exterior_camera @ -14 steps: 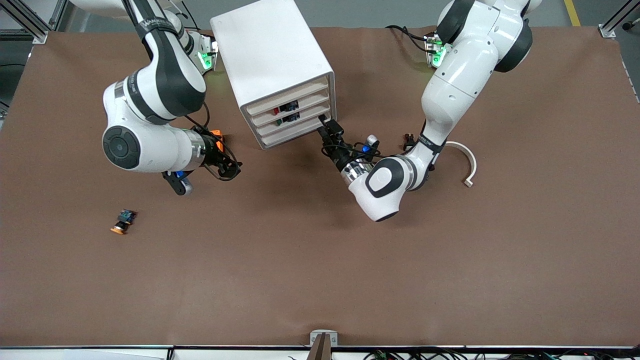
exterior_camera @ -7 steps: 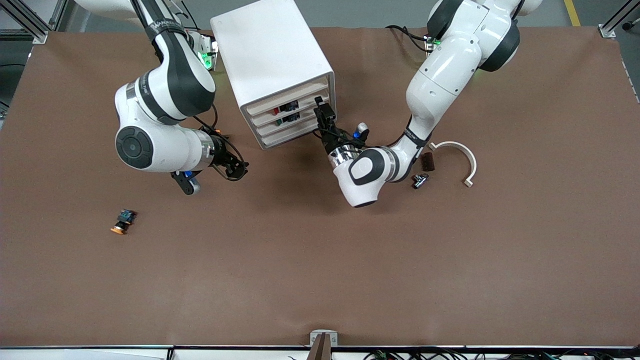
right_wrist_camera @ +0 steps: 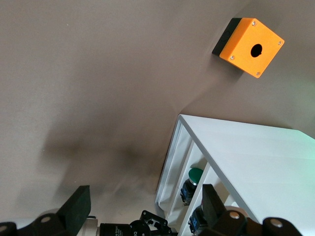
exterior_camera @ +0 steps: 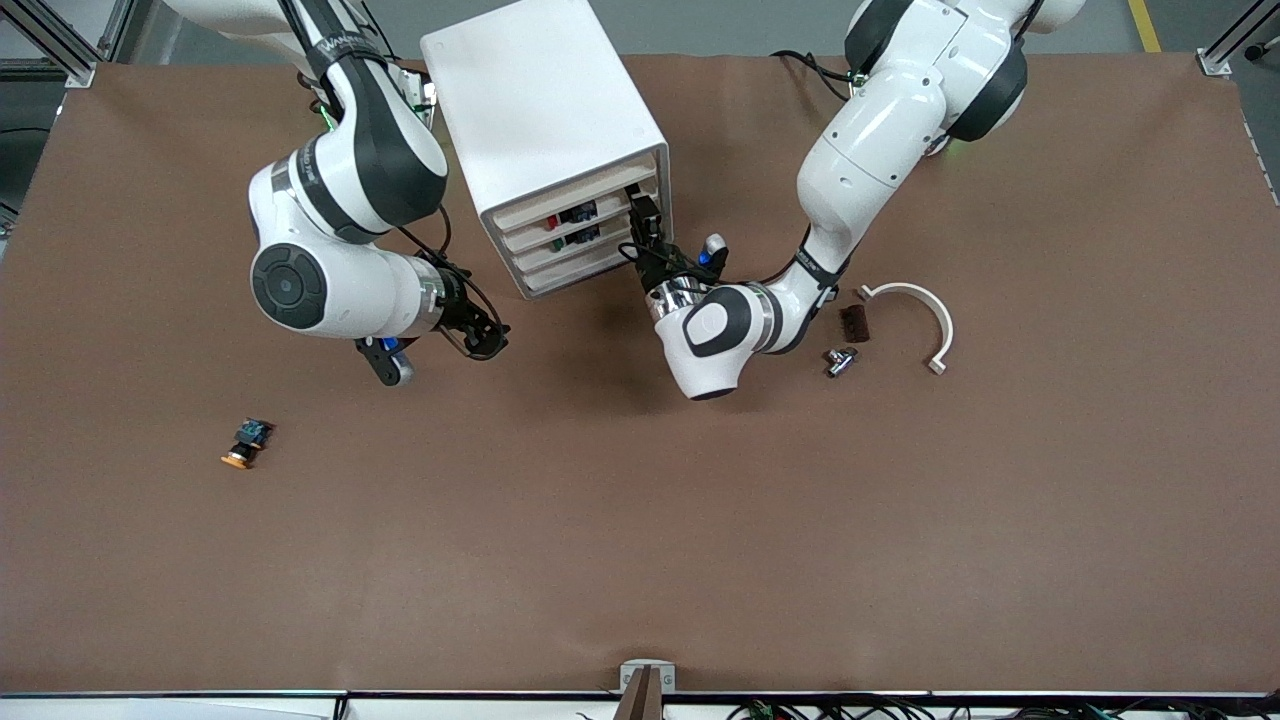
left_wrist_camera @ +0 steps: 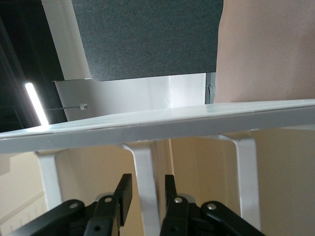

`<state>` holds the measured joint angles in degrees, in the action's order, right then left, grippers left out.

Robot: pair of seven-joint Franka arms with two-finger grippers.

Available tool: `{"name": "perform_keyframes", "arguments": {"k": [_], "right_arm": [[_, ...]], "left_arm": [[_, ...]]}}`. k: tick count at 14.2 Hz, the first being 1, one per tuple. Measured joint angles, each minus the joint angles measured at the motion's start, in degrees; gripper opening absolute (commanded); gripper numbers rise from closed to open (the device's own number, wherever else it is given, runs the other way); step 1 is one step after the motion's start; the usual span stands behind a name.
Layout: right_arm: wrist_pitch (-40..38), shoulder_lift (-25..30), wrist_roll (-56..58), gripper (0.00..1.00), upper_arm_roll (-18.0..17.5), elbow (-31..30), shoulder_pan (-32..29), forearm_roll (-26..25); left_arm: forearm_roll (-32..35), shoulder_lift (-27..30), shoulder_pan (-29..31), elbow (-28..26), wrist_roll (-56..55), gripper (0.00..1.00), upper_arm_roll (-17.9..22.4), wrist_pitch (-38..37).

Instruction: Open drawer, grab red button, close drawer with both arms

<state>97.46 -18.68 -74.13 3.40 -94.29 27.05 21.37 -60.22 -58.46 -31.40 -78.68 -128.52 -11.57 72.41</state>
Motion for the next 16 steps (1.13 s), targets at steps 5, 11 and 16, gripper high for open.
{"name": "perform_keyframes", "arguments": {"k": [5,11,16], "right_arm": [[2.02,-0.08,-3.83,1.0,0.0,0.0,1.31,0.03],[4.88,-1.07,-8.28,1.0,-0.01,0.0,4.08,0.06],[7.09,-2.12,-10.1,1.0,0.0,-0.39,6.2,0.06]], "left_arm": [[0.0,-0.1,-0.69,-0.04,-1.22,0.16,0.03,-0.01],[-0.01,-0.1,0.01,0.18,-3.54,0.13,0.52,-0.02],[-0.01,-0.1,2.31,0.35,-5.36,0.13,0.71,-0.01]]}}
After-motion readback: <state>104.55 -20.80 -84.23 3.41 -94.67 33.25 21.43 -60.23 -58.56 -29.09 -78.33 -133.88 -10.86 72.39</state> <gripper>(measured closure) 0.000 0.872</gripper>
